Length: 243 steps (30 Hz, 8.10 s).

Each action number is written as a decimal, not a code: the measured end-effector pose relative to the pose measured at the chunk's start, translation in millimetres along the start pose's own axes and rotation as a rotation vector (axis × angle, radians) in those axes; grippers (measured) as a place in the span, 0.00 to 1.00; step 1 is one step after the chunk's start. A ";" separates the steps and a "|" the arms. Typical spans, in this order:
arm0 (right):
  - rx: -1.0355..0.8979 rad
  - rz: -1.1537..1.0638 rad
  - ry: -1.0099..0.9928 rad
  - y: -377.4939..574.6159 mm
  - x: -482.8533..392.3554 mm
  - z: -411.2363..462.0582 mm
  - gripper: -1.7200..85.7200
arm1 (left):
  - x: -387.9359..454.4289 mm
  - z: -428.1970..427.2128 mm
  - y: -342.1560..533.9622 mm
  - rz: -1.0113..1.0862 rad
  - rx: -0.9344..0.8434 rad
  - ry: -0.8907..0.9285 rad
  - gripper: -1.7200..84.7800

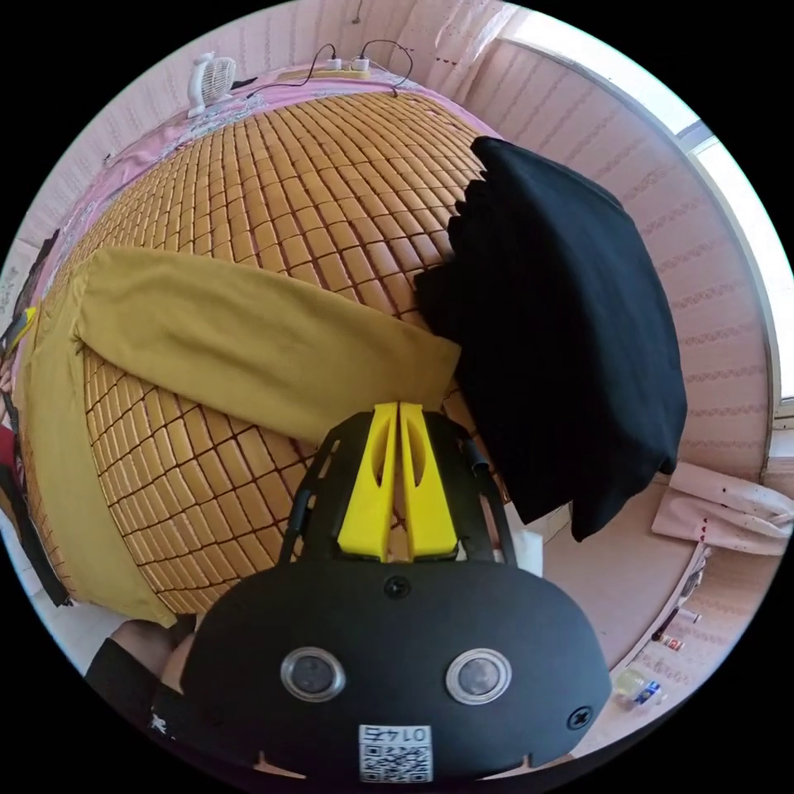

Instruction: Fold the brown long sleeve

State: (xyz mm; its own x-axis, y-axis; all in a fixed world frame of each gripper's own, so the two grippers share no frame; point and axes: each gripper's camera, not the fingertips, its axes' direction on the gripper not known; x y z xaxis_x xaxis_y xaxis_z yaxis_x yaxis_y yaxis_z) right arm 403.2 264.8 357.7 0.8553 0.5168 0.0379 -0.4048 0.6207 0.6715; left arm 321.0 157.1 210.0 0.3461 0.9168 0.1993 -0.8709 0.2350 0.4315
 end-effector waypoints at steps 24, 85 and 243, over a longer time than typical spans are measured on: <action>0.186 -0.840 -0.497 -64.9 -468.7 -100.2 0.02 | -39.8 -107.7 345.0 -0.319 -0.114 -0.294 0.09; -0.026 -1.272 -0.670 76.8 -723.4 -3.9 0.03 | -290.1 -366.9 536.1 -1.038 0.493 -0.533 0.02; 0.759 -0.052 -0.927 102.5 58.0 -81.1 0.08 | 179.1 124.3 2.2 0.561 0.032 0.292 0.03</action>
State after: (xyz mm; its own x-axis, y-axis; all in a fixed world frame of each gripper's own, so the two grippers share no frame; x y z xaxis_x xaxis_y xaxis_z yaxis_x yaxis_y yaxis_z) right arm 385.0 406.2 368.8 0.8988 -0.3132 0.3066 -0.3348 -0.0390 0.9415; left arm 424.5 281.6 356.0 -0.2739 0.9490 0.1563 -0.8797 -0.3129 0.3582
